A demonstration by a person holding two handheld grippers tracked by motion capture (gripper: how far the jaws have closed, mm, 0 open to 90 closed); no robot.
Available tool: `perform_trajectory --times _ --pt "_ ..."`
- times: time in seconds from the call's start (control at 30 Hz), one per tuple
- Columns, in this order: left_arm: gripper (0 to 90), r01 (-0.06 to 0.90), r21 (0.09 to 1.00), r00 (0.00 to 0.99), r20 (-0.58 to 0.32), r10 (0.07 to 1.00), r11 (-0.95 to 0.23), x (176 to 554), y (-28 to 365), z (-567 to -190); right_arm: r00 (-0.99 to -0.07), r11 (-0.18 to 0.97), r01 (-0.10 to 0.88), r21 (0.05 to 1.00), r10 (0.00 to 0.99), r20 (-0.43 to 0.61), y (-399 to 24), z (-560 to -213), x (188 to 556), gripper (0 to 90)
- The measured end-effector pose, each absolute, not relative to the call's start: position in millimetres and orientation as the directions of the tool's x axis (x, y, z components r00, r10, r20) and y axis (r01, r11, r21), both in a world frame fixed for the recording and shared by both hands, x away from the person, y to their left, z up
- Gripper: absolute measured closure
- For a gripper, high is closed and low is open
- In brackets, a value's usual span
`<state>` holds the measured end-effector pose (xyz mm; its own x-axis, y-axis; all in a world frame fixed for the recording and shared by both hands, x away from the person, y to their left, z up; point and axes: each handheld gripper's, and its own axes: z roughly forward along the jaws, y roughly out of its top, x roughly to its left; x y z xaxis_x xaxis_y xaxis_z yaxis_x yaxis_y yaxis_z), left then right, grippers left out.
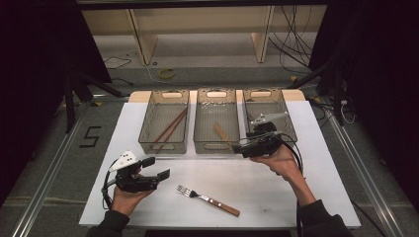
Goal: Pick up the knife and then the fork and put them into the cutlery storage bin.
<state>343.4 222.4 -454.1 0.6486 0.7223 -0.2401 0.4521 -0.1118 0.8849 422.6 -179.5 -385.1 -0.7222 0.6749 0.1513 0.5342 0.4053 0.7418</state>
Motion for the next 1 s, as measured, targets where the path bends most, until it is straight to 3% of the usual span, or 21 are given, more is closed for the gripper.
perform_trajectory --times 1.0 --pt "17.5 0.453 0.885 0.650 -0.240 0.721 -0.113 343 223 -455 -0.785 0.488 0.510 0.708 0.601 0.152 -150 -392 397 22.3"
